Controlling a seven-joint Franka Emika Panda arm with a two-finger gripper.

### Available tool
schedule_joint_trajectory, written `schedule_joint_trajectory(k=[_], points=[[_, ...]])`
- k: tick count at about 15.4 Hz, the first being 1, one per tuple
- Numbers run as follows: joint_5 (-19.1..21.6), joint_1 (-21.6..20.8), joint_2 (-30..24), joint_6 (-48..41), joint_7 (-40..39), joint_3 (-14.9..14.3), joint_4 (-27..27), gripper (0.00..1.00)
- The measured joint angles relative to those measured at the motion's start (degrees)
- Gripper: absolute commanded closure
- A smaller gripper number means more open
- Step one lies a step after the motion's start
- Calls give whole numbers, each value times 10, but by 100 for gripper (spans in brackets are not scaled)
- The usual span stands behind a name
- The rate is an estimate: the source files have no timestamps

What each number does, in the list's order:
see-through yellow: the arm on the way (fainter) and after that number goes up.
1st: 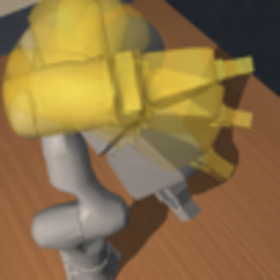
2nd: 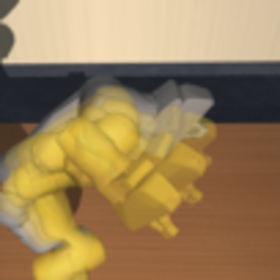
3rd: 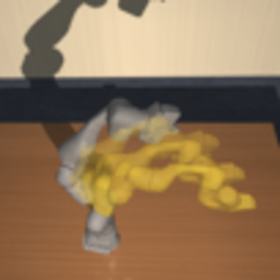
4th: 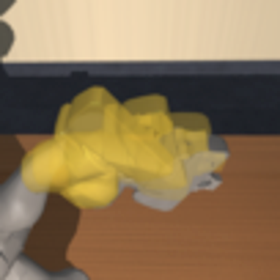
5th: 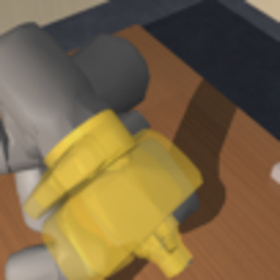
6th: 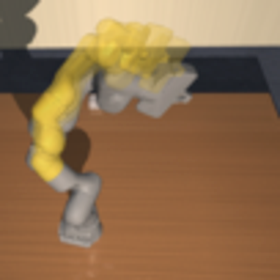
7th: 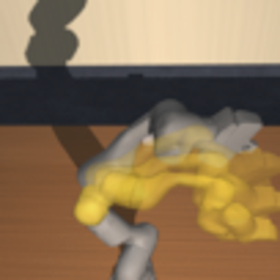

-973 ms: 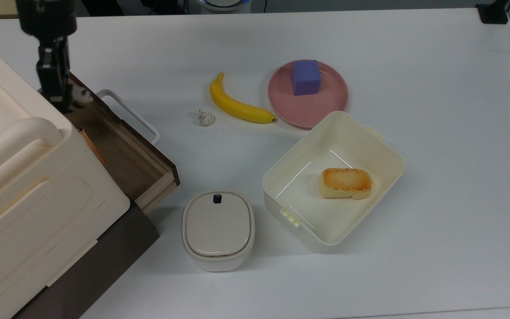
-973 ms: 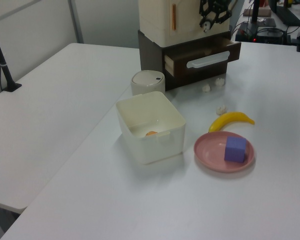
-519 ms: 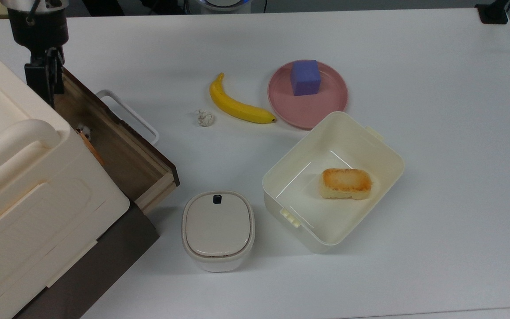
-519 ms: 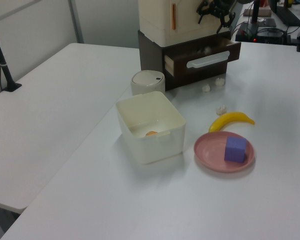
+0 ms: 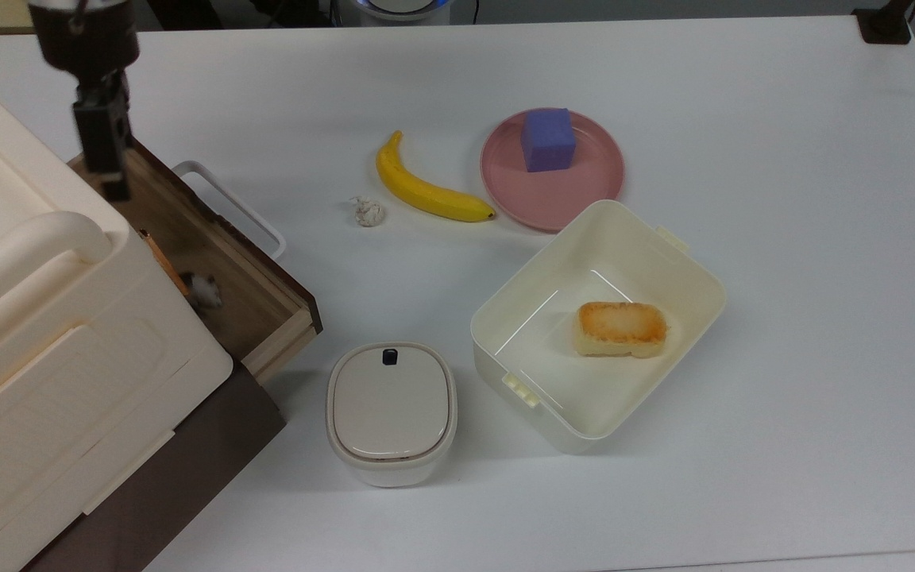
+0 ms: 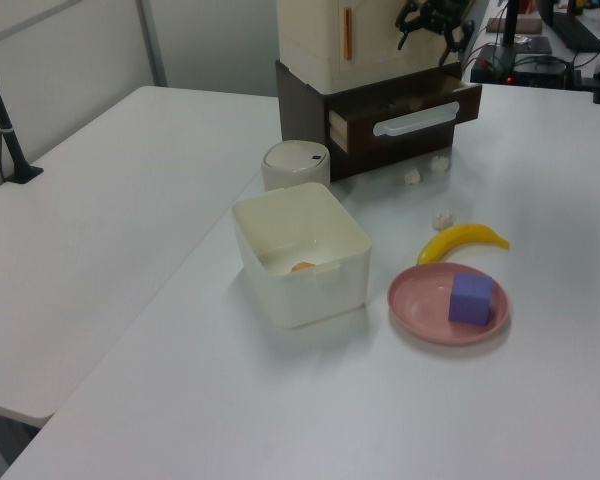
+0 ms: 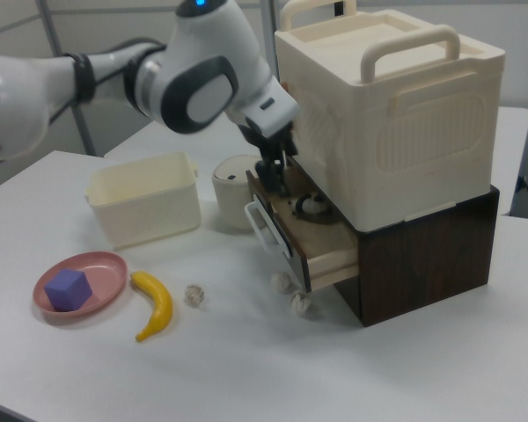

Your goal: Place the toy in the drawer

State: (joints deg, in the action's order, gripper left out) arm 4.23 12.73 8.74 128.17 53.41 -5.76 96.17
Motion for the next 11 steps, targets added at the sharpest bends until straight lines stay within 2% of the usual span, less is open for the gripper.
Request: schedule_joint_trajectory(k=[8, 11], points=[[-4, -49, -93, -308, -226, 9, -19, 0], [-29, -60, -105, -363, -270, 39, -29, 0]])
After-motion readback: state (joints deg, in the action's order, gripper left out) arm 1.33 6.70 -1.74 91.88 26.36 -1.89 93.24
